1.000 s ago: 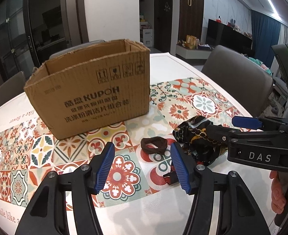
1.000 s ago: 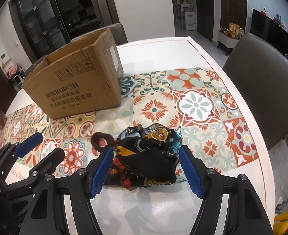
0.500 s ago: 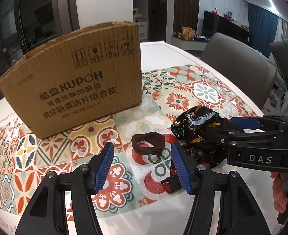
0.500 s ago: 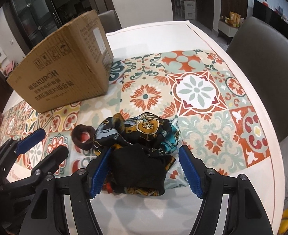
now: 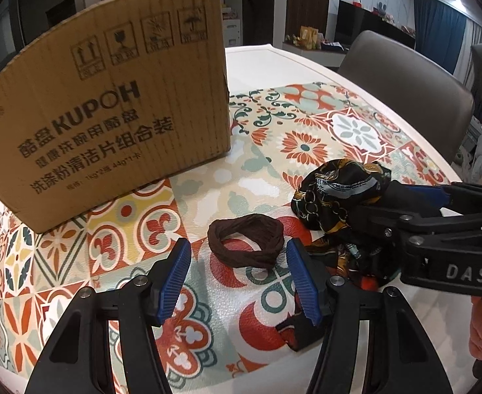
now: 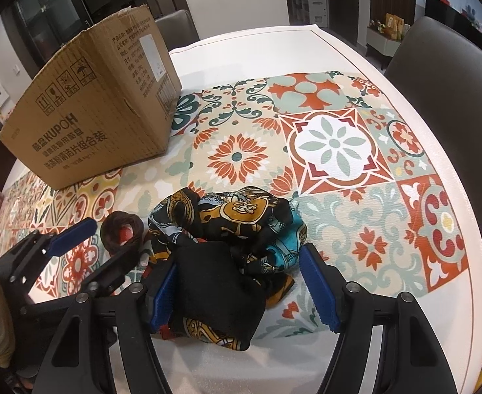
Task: Organize soft objects
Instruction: 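Grasp the brown hair tie with the left tool while the right tool grasps the scarf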
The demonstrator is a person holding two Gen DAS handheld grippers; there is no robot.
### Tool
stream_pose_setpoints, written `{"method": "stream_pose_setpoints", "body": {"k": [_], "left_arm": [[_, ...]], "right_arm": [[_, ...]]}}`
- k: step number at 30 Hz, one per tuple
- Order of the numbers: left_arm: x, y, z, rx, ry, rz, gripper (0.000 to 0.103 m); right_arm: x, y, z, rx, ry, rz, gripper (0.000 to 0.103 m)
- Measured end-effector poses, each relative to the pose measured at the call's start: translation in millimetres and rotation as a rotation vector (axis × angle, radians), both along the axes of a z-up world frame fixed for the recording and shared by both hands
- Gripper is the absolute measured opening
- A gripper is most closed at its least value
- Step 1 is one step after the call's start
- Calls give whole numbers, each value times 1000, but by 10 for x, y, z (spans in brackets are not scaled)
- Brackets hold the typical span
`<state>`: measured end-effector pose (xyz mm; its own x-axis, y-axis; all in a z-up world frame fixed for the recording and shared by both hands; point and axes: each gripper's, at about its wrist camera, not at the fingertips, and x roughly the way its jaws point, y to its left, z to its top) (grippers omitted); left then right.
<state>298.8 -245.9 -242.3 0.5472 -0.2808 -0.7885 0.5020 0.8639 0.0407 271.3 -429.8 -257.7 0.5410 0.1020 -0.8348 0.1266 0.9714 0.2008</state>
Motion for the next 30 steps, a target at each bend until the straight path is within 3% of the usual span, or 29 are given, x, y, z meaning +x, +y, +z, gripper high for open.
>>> {"method": "stream_pose_setpoints", "body": {"k": [6,15,19,30], "left_arm": [[74,-59,-109,14,11,0,58],[127,-77,-119,-1,16,4,28],[136,-61,-100,-3,20,15,18],[58,39,36,-35,31,53,15]], "right_arm": [[23,5,-21,1,-3,-4,70],[23,17,-43,20,-1,-21,68],[9,38,-30,29,-7,-23,53],[-51,111,79,39,-22,-1,25]]}}
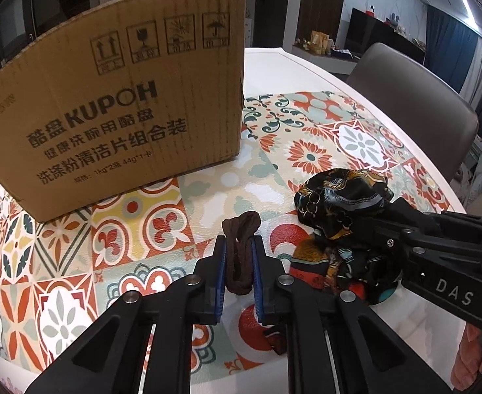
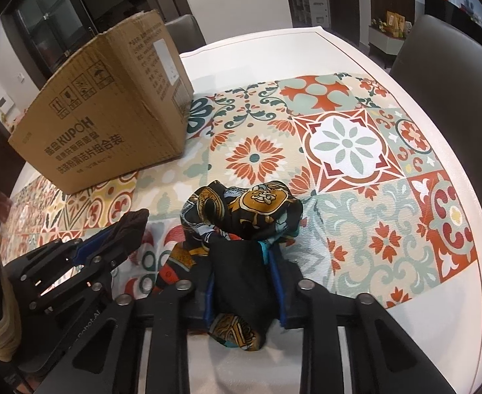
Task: Organize soft objects
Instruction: 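Grasp the brown hair tie with the left tool while the right tool grasps the scarf, then lift the hair tie and scarf and carry both over the box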
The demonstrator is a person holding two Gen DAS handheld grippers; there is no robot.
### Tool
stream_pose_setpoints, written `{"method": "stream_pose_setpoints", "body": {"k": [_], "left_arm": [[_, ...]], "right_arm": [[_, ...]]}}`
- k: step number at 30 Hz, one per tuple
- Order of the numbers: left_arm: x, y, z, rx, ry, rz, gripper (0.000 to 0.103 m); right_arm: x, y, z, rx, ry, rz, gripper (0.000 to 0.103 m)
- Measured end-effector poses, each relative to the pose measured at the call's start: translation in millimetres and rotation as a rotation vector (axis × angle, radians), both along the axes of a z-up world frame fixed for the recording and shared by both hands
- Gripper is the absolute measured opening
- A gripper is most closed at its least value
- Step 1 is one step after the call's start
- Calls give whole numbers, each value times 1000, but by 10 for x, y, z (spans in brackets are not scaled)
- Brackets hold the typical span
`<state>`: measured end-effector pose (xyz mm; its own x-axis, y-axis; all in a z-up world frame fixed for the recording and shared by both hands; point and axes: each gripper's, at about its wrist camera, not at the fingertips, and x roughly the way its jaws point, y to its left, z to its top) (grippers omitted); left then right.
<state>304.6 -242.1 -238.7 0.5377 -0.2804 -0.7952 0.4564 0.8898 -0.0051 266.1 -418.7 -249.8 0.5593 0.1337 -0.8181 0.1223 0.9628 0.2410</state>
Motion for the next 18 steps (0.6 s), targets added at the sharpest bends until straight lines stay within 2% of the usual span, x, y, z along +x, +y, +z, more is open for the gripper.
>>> {"method": "stream_pose_setpoints", "body": {"k": [4,18], "left_arm": [[-52,30,85,-11,-9,8,15],[-319,187,478,-34,-70,45,15]], "right_arm": [[-60,41,90,-7,-17,7,21],[-260,145,446,-6,-80,15,20]]}}
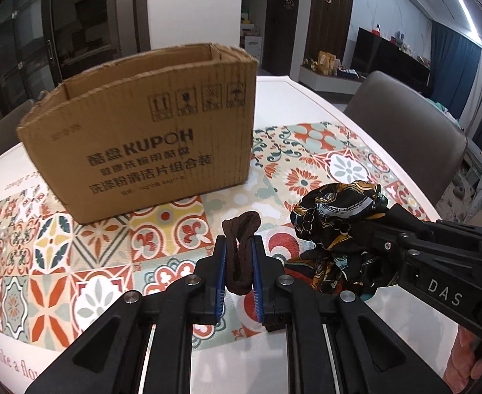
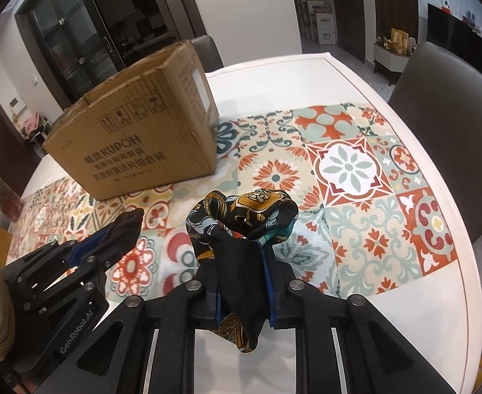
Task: Organize soft objects
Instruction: 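Lift the hair tie and scarf and carry both over the box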
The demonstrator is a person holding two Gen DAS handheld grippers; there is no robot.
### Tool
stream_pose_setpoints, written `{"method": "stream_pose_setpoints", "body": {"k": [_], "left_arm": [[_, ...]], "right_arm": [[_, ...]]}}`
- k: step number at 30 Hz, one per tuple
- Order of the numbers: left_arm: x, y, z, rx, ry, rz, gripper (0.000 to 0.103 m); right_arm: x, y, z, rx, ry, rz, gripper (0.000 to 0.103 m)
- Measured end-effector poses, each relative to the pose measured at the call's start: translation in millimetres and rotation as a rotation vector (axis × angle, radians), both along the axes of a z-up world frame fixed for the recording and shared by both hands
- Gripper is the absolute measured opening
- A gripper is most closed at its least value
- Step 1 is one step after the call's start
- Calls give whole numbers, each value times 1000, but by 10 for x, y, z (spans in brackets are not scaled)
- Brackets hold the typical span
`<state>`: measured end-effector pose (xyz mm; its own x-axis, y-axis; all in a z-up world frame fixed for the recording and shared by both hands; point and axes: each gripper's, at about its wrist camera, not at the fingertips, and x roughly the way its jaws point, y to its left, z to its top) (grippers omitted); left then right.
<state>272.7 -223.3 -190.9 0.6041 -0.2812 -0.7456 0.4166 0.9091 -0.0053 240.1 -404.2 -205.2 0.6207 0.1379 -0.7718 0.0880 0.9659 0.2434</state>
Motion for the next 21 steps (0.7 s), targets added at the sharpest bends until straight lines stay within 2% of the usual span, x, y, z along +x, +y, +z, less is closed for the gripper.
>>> {"method": "stream_pose_setpoints", "body": {"k": [21], "left_arm": [[-220,359,657,-40,-113,75,15]], "right_arm": [[-145,297,706,-16,-146,42,20]]}}
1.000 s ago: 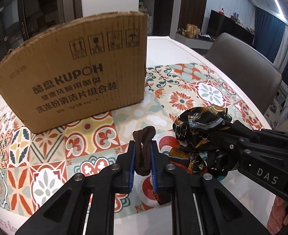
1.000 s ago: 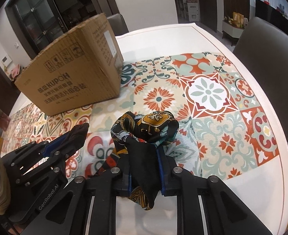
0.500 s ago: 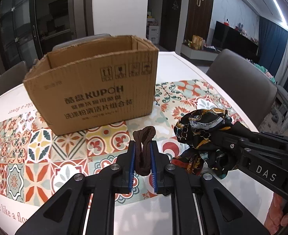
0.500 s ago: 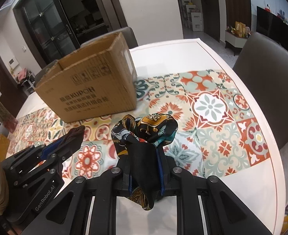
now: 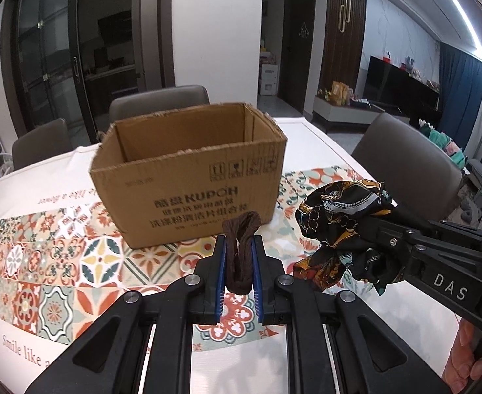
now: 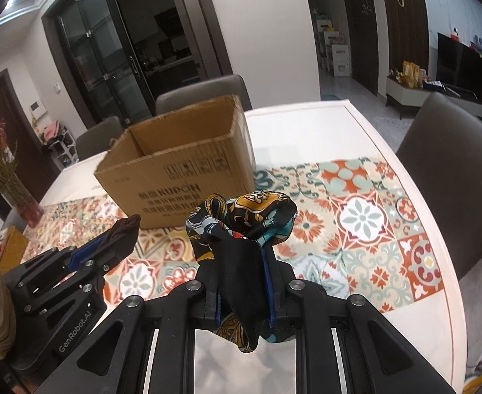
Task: Organize soft objects
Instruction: 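Lift the hair tie and scarf and carry both over the box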
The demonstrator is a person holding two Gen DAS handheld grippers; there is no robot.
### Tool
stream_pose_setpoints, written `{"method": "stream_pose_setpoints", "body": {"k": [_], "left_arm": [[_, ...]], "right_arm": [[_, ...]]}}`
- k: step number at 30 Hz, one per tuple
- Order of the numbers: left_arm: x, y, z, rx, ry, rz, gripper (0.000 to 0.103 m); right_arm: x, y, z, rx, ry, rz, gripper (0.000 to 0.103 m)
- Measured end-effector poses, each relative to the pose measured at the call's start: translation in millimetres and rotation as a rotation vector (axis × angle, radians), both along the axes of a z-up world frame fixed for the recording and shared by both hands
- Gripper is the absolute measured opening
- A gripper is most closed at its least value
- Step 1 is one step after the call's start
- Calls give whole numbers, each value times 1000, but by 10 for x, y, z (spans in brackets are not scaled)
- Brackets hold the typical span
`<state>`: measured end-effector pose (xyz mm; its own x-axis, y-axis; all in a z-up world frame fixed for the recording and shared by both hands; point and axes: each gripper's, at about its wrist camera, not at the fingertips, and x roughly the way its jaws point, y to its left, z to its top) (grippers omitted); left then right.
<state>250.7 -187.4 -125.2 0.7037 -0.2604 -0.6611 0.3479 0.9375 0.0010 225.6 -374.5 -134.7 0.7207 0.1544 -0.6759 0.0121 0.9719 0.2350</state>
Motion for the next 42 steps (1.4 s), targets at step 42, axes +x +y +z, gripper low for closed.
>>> {"method": "stream_pose_setpoints", "body": {"k": [42], "left_arm": [[223,553,1026,-23,-267,60,15]], "right_arm": [[312,452,1156,-37,-322,60,20]]}}
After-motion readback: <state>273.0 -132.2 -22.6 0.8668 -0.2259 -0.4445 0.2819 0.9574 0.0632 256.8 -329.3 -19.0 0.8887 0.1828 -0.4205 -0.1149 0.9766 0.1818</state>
